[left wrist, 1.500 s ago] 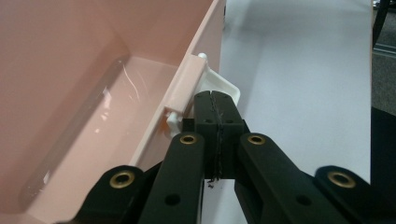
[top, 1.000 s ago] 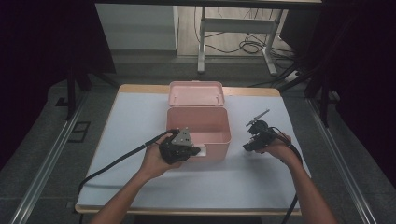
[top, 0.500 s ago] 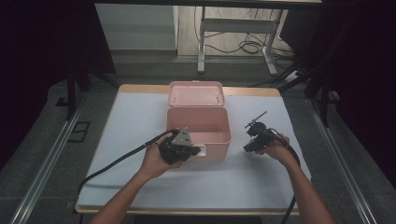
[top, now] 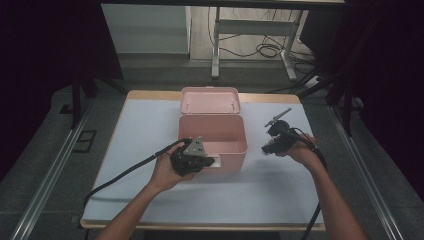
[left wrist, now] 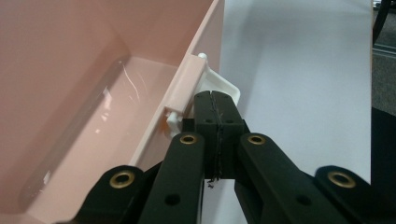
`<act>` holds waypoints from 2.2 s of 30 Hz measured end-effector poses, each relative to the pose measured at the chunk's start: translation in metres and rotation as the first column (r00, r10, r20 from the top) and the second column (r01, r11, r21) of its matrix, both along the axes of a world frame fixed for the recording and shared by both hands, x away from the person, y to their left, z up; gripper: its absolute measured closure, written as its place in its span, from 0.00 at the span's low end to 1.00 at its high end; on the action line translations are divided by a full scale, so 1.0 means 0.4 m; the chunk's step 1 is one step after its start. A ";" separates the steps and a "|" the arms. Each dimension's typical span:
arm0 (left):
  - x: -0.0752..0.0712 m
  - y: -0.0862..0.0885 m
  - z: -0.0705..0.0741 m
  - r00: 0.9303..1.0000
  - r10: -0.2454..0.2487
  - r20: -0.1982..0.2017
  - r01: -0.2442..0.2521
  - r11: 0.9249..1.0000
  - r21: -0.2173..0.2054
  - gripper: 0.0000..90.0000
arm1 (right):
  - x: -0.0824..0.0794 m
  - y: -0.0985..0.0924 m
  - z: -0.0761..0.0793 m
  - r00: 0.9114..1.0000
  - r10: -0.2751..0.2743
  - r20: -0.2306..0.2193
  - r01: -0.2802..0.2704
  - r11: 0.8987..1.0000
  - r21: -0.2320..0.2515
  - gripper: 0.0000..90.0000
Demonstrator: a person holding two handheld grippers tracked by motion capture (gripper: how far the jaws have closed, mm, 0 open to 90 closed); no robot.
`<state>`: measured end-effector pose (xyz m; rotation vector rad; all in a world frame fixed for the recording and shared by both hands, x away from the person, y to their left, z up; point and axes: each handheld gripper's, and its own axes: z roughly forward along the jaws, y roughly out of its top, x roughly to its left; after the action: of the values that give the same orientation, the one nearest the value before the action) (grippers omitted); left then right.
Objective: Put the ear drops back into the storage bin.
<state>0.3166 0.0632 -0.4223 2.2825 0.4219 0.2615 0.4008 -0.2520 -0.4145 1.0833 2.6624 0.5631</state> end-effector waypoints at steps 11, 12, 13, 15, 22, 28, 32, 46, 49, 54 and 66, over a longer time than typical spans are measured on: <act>0.001 0.002 0.002 1.000 -0.006 0.002 0.006 1.000 0.012 1.00 | 0.019 0.061 0.158 0.995 0.047 0.089 -0.051 0.997 0.049 0.67; 0.001 0.001 0.001 1.000 -0.003 0.000 0.003 1.000 0.005 1.00 | 0.021 0.071 0.167 0.994 0.050 0.095 -0.055 0.997 0.053 0.67; 0.000 0.000 0.000 1.000 -0.001 -0.002 0.001 1.000 0.001 1.00 | 0.023 0.079 0.174 0.993 0.056 0.100 -0.061 0.997 0.055 0.67; 0.002 0.002 0.001 1.000 -0.008 0.004 0.008 1.000 0.012 1.00 | 0.028 0.100 0.188 0.991 0.071 0.110 -0.077 0.995 0.057 0.67; 0.001 0.001 0.000 1.000 -0.004 -0.002 0.004 1.000 -0.003 1.00 | 0.037 0.153 0.210 0.989 0.099 0.114 -0.106 0.992 0.061 0.67; 0.001 0.002 0.000 1.000 -0.005 -0.003 0.005 1.000 -0.001 1.00 | 0.051 0.187 0.209 0.988 0.114 0.109 -0.121 0.991 0.061 0.67; 0.003 0.003 0.001 1.000 -0.013 -0.001 0.013 1.000 0.010 1.00 | 0.060 0.203 0.203 0.986 0.125 0.106 -0.132 0.989 0.062 0.67; 0.002 0.003 0.001 1.000 -0.011 -0.004 0.011 1.000 0.008 1.00 | 0.083 0.247 0.166 0.988 0.133 0.082 -0.138 0.989 0.058 0.67; 0.002 0.003 0.001 1.000 -0.011 -0.003 0.011 1.000 0.008 1.00 | 0.089 0.251 0.156 0.988 0.136 0.075 -0.140 0.989 0.052 0.67; 0.001 0.003 0.000 1.000 -0.010 -0.004 0.010 1.000 0.004 1.00 | 0.102 0.260 0.132 0.990 0.126 0.060 -0.129 0.991 0.043 0.67; 0.002 0.004 0.001 1.000 -0.014 -0.001 0.014 1.000 0.008 1.00 | 0.122 0.290 0.081 0.991 0.130 0.035 -0.131 0.991 0.014 0.67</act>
<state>0.3174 0.0648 -0.4220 2.2927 0.4064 0.2557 0.4495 -0.1358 -0.3822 0.8995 2.7177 0.6222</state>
